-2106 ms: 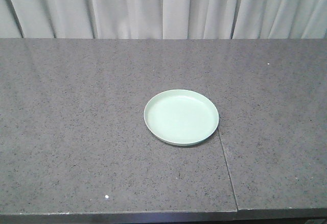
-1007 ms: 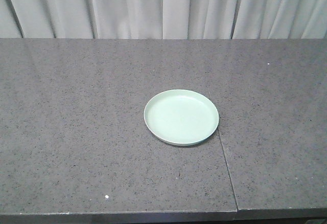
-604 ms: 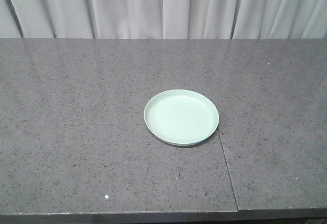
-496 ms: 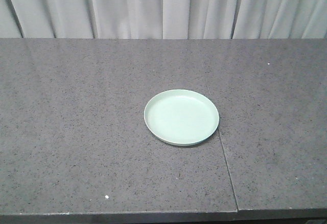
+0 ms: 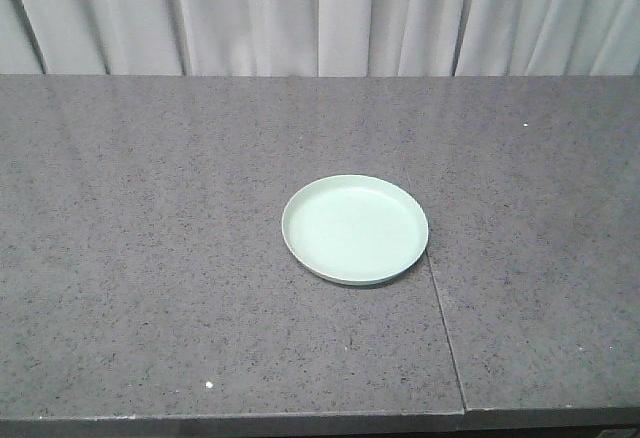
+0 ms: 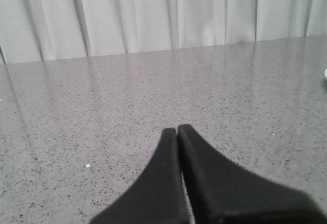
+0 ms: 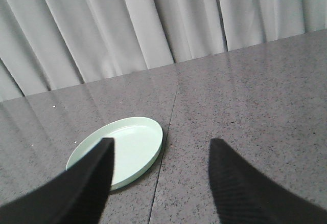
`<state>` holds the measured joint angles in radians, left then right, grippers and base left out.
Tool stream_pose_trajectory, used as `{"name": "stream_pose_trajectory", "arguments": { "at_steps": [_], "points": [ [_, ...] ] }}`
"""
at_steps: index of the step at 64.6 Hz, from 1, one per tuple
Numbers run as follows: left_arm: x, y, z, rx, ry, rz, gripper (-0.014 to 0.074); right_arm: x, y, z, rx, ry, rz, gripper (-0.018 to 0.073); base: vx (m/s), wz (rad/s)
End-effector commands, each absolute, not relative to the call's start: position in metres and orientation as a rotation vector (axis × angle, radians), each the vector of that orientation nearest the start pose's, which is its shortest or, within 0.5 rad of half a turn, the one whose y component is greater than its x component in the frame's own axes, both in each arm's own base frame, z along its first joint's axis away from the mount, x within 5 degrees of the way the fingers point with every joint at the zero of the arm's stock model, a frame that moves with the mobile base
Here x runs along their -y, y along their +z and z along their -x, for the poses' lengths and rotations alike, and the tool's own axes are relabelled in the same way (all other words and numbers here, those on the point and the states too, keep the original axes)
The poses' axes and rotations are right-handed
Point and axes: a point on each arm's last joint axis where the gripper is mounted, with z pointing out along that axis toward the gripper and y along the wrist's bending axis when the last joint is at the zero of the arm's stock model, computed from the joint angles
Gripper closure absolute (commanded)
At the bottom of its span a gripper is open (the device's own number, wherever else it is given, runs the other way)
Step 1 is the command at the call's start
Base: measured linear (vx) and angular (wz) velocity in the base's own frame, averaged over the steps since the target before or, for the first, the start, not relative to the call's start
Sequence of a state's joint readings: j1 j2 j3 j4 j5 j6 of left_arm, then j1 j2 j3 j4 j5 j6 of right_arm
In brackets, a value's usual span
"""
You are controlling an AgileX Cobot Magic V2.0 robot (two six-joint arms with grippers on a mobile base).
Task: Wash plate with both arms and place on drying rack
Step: 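Lower the right gripper to the plate rim and close on it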
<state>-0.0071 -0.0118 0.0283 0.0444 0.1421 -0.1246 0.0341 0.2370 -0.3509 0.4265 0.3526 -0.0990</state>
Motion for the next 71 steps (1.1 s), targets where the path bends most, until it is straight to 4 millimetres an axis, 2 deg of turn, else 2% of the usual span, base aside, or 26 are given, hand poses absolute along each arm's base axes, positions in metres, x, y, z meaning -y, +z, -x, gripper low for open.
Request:
{"name": "stream_pose_trajectory", "arguments": {
  "at_steps": [1,10,20,25,37,46,53,64,71],
  "points": [
    [0.000,0.208,-0.054,-1.532,-0.073,0.067,0.0603,-0.010,0.309,-0.071,-1.562,0.331,-0.149,-0.0010,0.00,0.00],
    [0.000,0.208,-0.054,-1.532,-0.073,0.067,0.0603,-0.008,0.321,-0.078,-1.533,0.297,-0.139,-0.0034,0.00,0.00],
    [0.000,0.208,-0.054,-1.532,-0.073,0.067,0.0603,-0.013,0.356,-0.094,-1.609,0.217,0.006,-0.0014,0.00,0.00],
    [0.000,0.208,-0.054,-1.532,-0.073,0.067,0.0603,-0.018,0.376,-0.110,-1.675,0.194,0.099,-0.0012,0.00,0.00],
    [0.000,0.208,-0.054,-1.532,-0.073,0.067,0.0603,-0.034,0.421,-0.149,-1.785,0.267,0.318,-0.0012,0.00,0.00],
    [0.000,0.208,-0.054,-1.532,-0.073,0.067,0.0603,-0.047,0.429,-0.192,-1.874,0.379,0.454,-0.0012,0.00,0.00],
    [0.000,0.208,-0.054,-1.532,-0.073,0.067,0.0603,-0.062,0.422,-0.230,-1.945,0.446,0.534,-0.0012,0.00,0.00],
    [0.000,0.208,-0.054,-1.532,-0.073,0.067,0.0603,-0.096,0.399,-0.289,-2.025,0.436,0.626,-0.0012,0.00,0.00],
    [0.000,0.208,-0.054,-1.532,-0.073,0.067,0.0603,-0.105,0.378,-0.328,-2.136,0.374,0.582,-0.0012,0.00,0.00]
  ]
}}
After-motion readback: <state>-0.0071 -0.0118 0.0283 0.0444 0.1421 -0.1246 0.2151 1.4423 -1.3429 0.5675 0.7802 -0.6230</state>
